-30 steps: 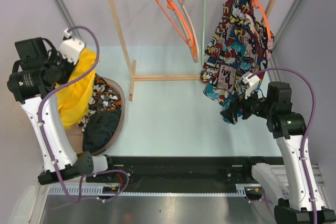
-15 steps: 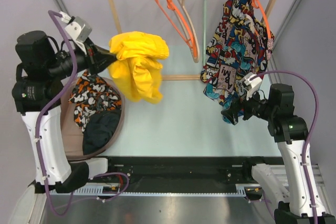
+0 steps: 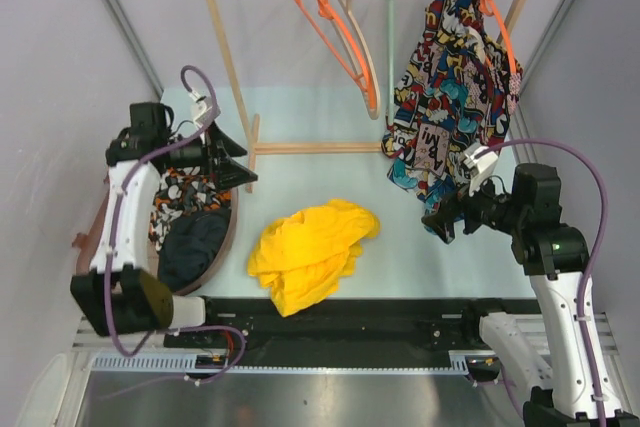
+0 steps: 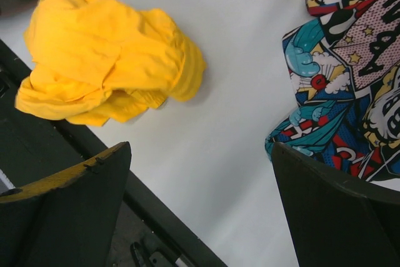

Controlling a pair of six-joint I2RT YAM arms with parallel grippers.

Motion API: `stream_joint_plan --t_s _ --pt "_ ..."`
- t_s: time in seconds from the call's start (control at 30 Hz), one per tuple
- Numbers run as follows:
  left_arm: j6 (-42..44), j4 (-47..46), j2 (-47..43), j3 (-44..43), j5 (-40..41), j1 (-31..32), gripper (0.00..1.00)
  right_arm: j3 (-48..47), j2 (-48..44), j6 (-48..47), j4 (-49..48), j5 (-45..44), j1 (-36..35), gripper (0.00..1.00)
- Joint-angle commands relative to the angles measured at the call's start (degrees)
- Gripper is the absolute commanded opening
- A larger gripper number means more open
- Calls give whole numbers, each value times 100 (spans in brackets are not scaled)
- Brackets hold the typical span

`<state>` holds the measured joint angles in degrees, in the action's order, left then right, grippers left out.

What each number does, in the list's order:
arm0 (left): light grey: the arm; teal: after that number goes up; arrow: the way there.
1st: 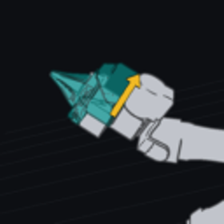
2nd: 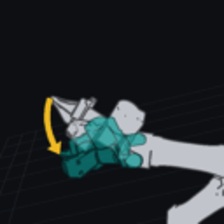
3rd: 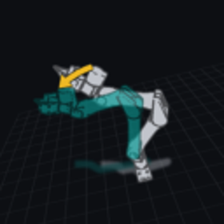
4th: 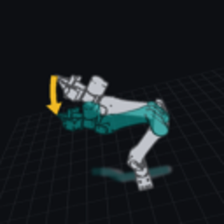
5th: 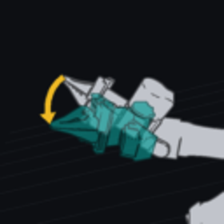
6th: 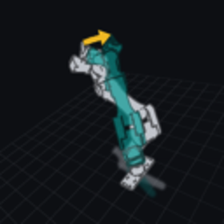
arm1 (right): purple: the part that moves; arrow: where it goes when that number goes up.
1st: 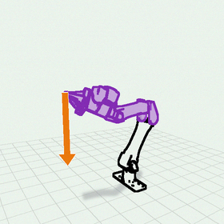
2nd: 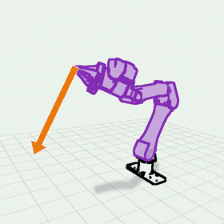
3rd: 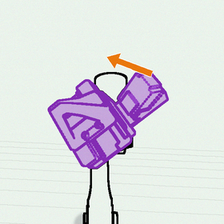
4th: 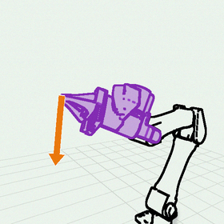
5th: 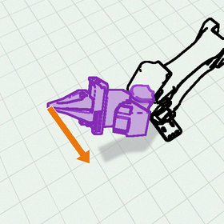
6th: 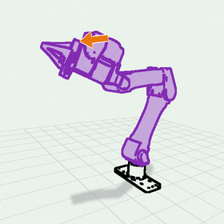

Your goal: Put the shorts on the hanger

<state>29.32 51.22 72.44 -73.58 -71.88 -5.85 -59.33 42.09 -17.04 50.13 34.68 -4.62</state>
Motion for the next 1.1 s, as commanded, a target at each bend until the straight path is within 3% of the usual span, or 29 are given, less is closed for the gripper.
stream_joint_plan --t_s 0.0,0.07,0.1,0.13,0.2,0.23,0.37,0.5,0.73,0.9,1.0,1.03,1.07 --pt "4028 3280 552 -1071 472 -162 100 -26 36 -178 226 232 -74 100" --pt "3864 2756 263 -896 839 230 99 -17 133 -46 68 277 -100 100" --pt "3166 2318 -130 -625 1181 520 97 0 238 94 -2 277 -100 100" --pt "2785 1330 -326 -431 1994 1237 97 9 274 156 -55 277 -92 100" --pt "2082 472 -896 165 2737 1926 98 44 326 218 -144 268 -100 100" --pt "1991 -37 -1012 308 3158 2678 98 53 353 262 -144 250 -109 100" --pt "1823 -534 -812 398 5265 4536 96 106 414 411 -109 57 -144 100" --pt "1884 -701 128 -128 6544 6170 94 150 476 657 -214 -267 -118 100" --pt "2262 -1140 1894 -710 7732 7298 87 141 485 948 -390 -628 154 100" --pt "2393 -1316 2905 -799 8232 7317 77 132 362 948 -320 -717 260 100" --pt "2456 -1387 3196 -605 8673 7142 55 124 300 948 -302 -717 243 100" --pt "2377 -1265 3180 -622 8534 6993 36 123 292 939 -311 -699 243 100" --pt "2159 -1142 3110 -770 8324 6914 23 123 283 930 -319 -690 251 100"
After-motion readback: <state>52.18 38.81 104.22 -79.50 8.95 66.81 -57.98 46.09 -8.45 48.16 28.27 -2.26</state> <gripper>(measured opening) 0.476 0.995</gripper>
